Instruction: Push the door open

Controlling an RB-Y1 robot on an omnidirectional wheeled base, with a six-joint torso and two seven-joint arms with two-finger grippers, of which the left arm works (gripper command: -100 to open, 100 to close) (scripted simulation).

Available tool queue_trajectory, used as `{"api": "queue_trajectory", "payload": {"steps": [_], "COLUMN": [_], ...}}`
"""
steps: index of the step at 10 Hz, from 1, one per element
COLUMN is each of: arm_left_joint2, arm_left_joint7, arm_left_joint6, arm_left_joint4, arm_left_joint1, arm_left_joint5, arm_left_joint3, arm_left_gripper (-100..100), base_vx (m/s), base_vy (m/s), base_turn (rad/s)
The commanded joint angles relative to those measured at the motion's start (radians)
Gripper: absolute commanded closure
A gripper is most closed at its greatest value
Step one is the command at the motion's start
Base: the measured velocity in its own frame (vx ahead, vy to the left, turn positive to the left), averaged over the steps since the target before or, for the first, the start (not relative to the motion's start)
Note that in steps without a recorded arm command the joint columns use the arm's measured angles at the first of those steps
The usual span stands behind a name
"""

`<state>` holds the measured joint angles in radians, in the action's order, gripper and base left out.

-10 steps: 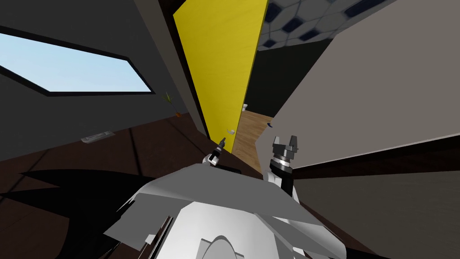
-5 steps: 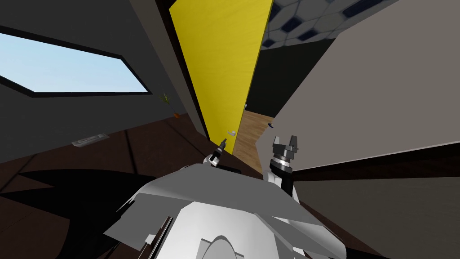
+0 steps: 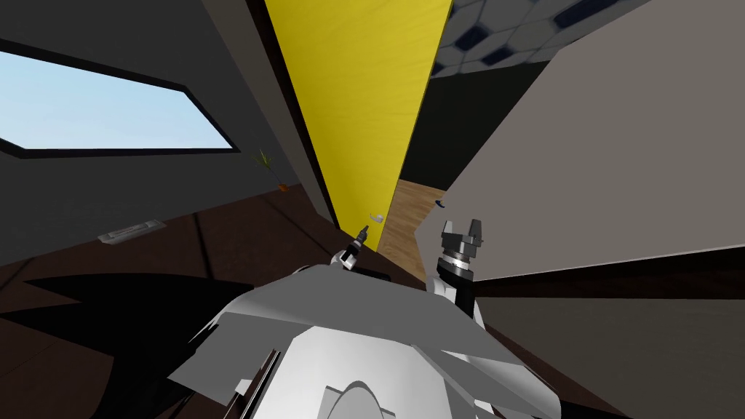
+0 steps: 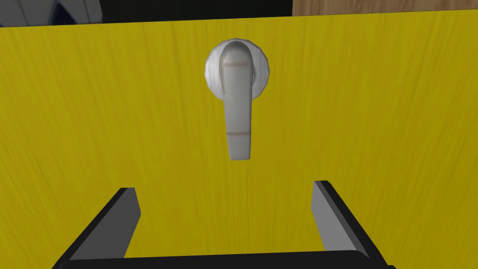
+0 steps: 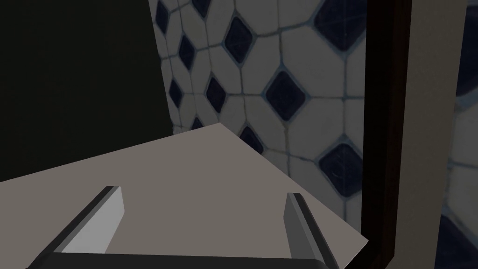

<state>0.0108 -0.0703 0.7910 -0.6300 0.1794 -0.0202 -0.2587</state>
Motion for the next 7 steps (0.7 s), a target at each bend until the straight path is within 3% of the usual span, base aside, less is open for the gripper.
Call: {"api": "queue_trajectory", "payload": {"steps": [1,2,3,7], "arm_left_joint2": [-0.006,-0.005,0.015,0.026], "arm_left_joint7": [-0.001,0.001,0.003,0.006], "arm_left_joint6": [0.011,0.009,0.013,0.014], "arm_left_joint4": [0.03,0.025,0.031,0.036], "arm_left_joint1": [0.013,0.01,0.012,0.014], "arm_left_joint5": [-0.001,0.0,0.001,0.004], "arm_left_joint3": [-0.003,-0.001,0.003,0.011], "arm_left_gripper": [-100,-100,-100,-100], "base_vx": [0.037,0.018,0.106,0.182], "base_vy": [0.041,0.022,-0.041,-0.064], "base_turn": [-0.027,-0.009,-0.038,-0.022]}}
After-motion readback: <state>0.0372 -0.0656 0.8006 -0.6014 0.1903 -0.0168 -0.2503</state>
